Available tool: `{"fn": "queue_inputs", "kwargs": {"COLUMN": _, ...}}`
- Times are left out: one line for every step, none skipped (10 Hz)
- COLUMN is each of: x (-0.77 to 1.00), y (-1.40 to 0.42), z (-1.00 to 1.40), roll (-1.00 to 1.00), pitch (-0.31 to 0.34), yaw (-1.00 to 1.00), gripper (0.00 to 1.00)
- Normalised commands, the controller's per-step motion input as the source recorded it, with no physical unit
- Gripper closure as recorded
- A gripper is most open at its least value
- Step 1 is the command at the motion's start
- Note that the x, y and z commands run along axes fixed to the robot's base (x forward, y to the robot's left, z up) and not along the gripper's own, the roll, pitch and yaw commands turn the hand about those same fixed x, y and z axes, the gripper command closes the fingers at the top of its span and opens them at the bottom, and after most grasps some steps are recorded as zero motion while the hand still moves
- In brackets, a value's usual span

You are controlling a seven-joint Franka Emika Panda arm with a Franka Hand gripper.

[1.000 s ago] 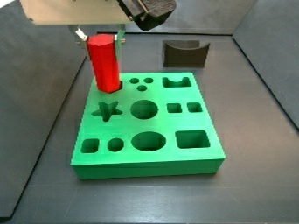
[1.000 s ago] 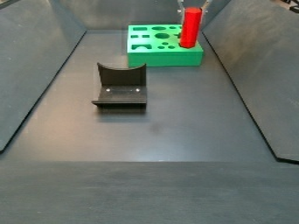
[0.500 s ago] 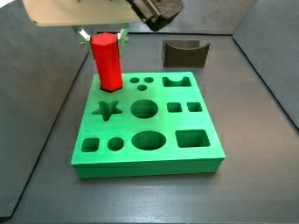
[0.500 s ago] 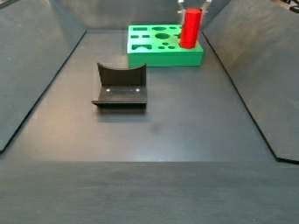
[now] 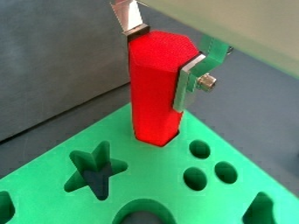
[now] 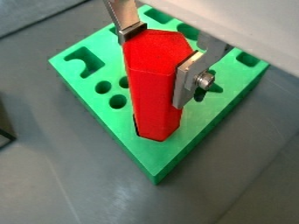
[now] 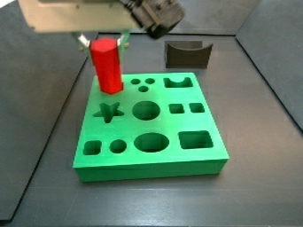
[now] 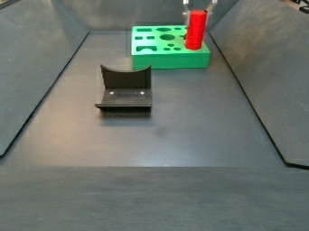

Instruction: Insert the hexagon object.

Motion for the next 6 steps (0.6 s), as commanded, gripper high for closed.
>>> {"fn": "queue_inputs", "kwargs": {"x": 0.00, "y": -0.07, "z": -0.97, "roll": 0.16, "pitch": -0.071, "yaw": 0.06, "gripper": 1.00}}
{"fn": "queue_inputs", "kwargs": {"x": 0.00, "y": -0.07, "z": -0.98, "roll": 0.15, "pitch": -0.069, "yaw": 0.07, "gripper": 1.00}}
{"fn": "queue_inputs", "kwargs": {"x": 0.04, "y": -0.15, "z": -0.97, "roll": 0.13, "pitch": -0.066, "yaw": 0.06, "gripper": 1.00}}
{"fn": "queue_inputs", "kwargs": {"x": 0.00, "y": -0.01, "z": -0.55, "roll": -0.17, "pitch": -0.083, "yaw": 0.00, "gripper": 1.00}}
{"fn": "queue_inputs", "kwargs": {"x": 0.00, "y": 0.00, "z": -0.43, "roll": -0.21, "pitch": -0.077, "yaw": 0.00, "gripper": 1.00}}
{"fn": "queue_inputs", "kwargs": {"x": 0.00, "y": 0.07, "z": 0.00, "roll": -0.04, "pitch": 0.000, "yaw": 0.00, "gripper": 1.00}}
